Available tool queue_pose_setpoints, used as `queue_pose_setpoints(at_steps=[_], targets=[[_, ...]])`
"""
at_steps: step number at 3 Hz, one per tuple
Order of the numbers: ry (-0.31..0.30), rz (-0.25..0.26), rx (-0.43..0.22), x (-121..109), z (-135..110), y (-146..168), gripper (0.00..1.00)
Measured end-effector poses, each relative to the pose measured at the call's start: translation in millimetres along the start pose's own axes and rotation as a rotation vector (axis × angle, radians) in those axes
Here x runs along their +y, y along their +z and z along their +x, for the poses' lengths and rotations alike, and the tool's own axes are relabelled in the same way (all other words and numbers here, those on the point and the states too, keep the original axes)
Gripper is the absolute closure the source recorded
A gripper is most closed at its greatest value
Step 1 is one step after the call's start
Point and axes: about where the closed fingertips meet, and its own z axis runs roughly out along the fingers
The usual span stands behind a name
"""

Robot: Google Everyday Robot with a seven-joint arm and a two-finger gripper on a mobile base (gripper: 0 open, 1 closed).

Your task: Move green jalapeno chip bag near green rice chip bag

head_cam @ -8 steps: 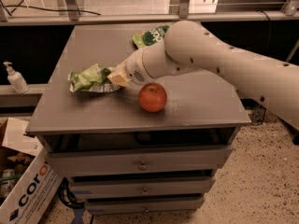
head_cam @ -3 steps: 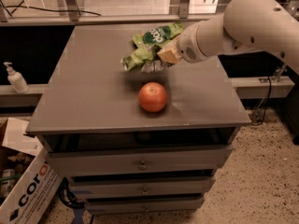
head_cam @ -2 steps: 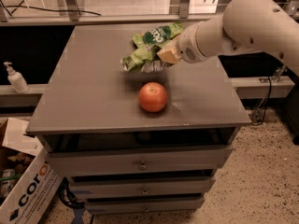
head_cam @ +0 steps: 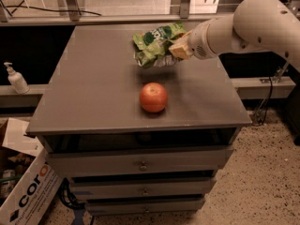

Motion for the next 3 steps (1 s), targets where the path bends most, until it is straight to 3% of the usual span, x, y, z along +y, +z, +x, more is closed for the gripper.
queue_pose_setpoints(at_steps=[1,2,3], targets=[[-0.038,0.05,-0.013,-34.1,1.0,-5.9,1.0],[-0.038,0.05,-0.013,-34.0,0.9,-5.8,1.0],[-0.114,0.05,0.009,-32.7,7.6,-3.6,1.0]])
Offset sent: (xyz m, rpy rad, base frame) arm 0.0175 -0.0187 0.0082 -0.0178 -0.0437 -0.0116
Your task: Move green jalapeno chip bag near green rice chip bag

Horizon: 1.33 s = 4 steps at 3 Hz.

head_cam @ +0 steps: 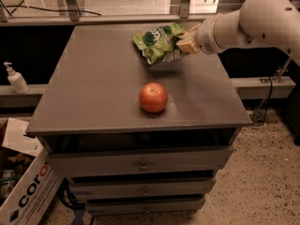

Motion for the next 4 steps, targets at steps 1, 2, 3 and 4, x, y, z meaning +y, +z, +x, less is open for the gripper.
queue_pose_setpoints(at_steps=[1,2,3,4], targets=[[-0.106,0.023,0.028,-13.5,14.5,2.2,1.0],[-0.18,0.052,0.044,-32.6,26.0,10.3,1.0],[-0.225,0.061,0.075,-45.6,40.0,25.3,1.0],[-0.24,0.049,0.113,-50.3,54.4,41.6,0.82]])
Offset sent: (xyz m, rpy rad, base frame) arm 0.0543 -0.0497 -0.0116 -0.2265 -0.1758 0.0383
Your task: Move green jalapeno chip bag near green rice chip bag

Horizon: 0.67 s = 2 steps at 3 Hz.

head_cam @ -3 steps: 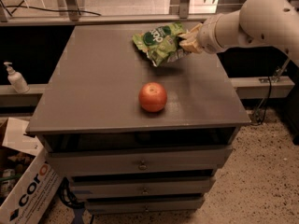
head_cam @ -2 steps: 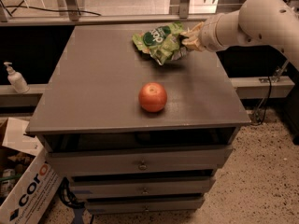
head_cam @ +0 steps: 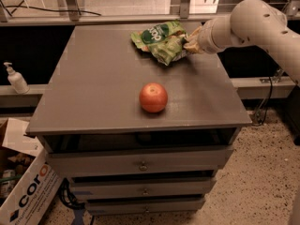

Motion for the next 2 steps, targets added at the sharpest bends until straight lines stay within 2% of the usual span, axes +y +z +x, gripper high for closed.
queue_pose_setpoints(at_steps=[2], targets=[[-0.012,-0.009,0.052,2.3,18.4,7.7,0.36]])
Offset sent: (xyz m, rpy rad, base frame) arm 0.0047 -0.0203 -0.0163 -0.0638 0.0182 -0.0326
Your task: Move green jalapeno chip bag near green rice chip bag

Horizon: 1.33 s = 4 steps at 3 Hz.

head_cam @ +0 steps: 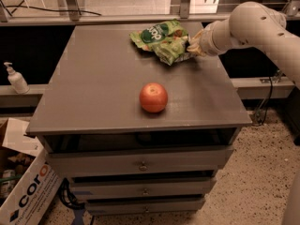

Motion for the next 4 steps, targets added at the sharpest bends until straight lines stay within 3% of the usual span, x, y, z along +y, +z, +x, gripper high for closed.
queue_pose_setpoints(at_steps=[1,2,3,4], targets=[[-0.003,-0.006,0.003,2.3,1.6,0.8,0.13],[-0.002,-0.015,-0.007,4.2,0.5,0.9,0.0],[0.02,-0.016,-0.008,-1.0,-4.2,-6.5,0.0],[0.108,-0.001,-0.014,-12.8,-3.3,-42.8,0.0]])
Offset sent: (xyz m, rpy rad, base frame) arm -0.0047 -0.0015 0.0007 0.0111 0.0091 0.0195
